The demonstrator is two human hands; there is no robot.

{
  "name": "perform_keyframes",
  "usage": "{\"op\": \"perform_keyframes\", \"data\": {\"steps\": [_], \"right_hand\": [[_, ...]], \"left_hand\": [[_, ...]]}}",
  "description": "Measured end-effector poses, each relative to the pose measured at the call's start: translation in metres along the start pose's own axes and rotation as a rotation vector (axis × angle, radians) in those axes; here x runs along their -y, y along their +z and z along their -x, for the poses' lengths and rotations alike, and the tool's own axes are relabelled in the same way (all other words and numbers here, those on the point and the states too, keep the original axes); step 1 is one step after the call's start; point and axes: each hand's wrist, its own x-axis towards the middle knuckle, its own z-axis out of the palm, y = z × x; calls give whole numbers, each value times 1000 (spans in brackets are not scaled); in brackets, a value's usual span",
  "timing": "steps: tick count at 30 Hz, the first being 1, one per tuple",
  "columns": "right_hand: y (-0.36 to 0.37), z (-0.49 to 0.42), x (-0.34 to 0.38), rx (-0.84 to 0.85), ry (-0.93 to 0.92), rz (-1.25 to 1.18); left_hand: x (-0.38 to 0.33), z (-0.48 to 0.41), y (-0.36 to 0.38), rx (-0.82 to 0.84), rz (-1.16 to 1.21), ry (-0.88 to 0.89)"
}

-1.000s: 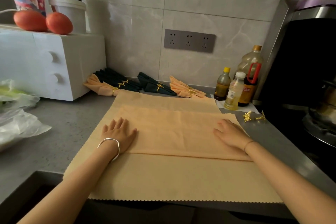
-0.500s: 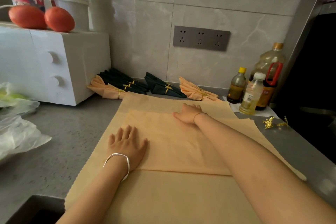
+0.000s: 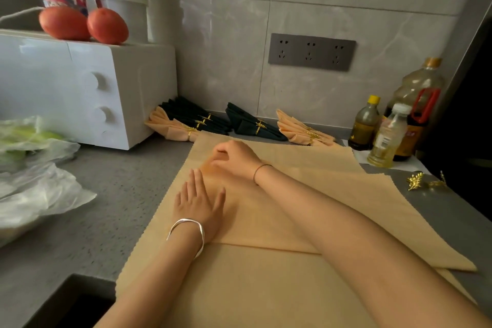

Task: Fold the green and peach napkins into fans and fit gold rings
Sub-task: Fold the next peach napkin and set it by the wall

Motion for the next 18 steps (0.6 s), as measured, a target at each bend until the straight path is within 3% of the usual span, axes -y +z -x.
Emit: {"op": "perform_keyframes", "data": {"steps": [4, 6, 13, 18], "right_hand": [[-25, 46, -11, -105, -40, -52], [-39, 74, -18, -124, -47, -61], [-61, 170, -47, -65, -20, -21], [-59, 213, -57, -19, -59, 58]], "left_hand": [[0, 1, -7, -116, 353, 21], [0, 4, -13, -130, 390, 55], [-12, 29, -22, 260, -166, 153], [-19, 52, -6, 258, -339, 233]]}}
